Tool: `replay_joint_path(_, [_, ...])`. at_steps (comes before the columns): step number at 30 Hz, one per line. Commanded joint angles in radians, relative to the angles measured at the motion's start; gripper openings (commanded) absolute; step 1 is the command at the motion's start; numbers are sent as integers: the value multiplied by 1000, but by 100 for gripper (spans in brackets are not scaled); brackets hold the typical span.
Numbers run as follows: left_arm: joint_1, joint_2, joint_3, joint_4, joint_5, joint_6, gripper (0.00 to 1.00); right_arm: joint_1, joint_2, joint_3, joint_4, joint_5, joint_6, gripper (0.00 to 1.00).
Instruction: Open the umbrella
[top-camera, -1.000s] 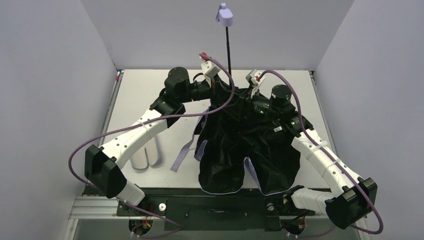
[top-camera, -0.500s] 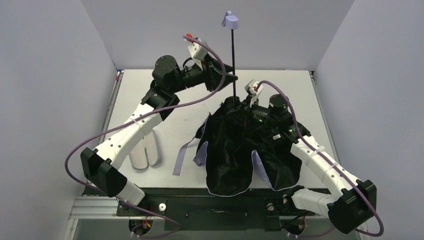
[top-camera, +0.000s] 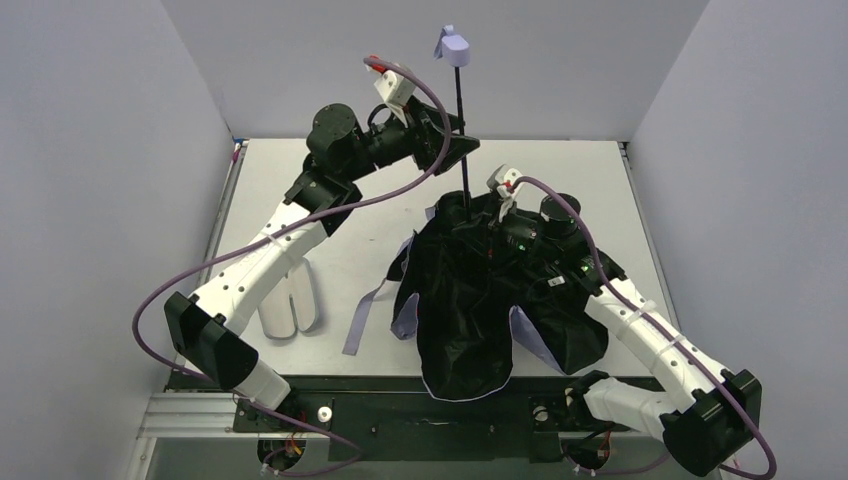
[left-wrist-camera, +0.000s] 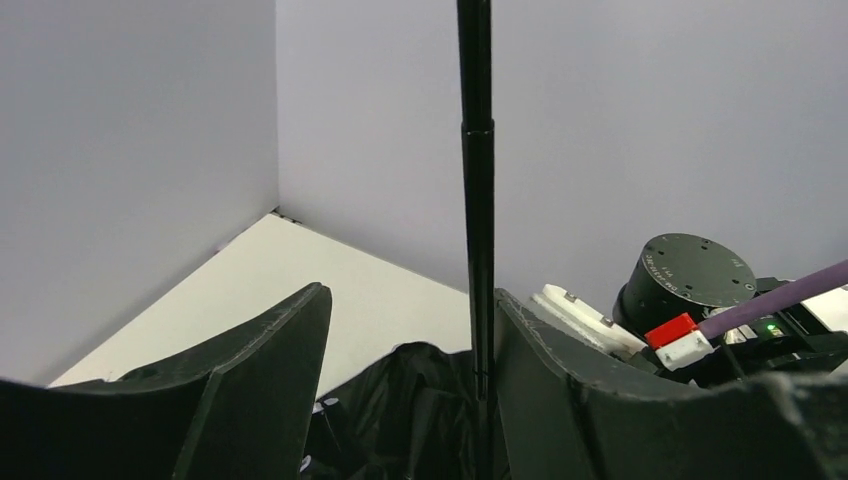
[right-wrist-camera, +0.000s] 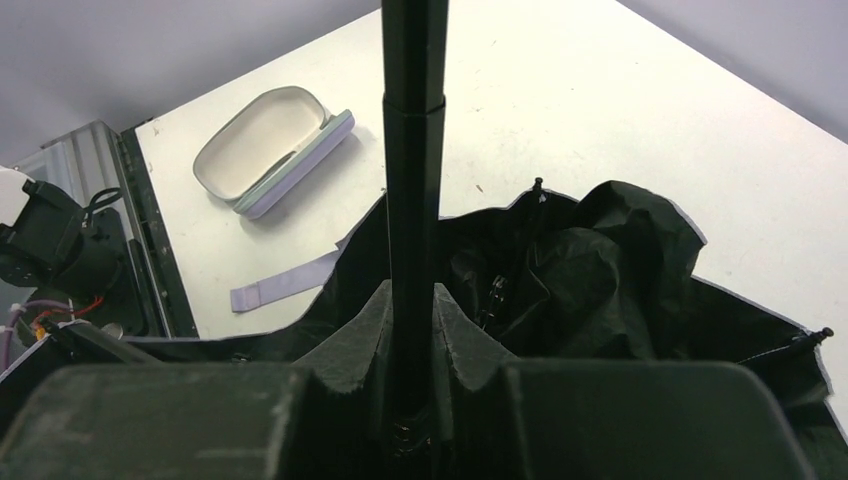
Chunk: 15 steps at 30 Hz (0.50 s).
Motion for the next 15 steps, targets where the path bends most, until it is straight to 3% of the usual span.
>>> replay_joint_path(1, [-5,-4,24,9,-19,-31,54,12,-43,11,73,6,-49,0])
replay_joint_path(6, [-3,-14,-1,152,77,-120,14,13,-29,16,42,-9,-62,0])
replay_joint_path(8, [-10,-7,18,147,98,-130,1,13,-22,26,38,-10,-53,10])
replay_joint_path(9, [-11,-4,19,135,109,-136,0,13,-12,46,38,1,-19,29])
replay_joint_path(11, [-7,-7,3,123,119,-127,0,9,5,102,38,10,51,43])
replay_joint_path(13, [-6,-14,-22,125,130,-125,0,7,18,157,40,19,94,44])
replay_joint_path(15, [-9,-14,-31,125,145,-126,0,6,24,189,59,29,117,40])
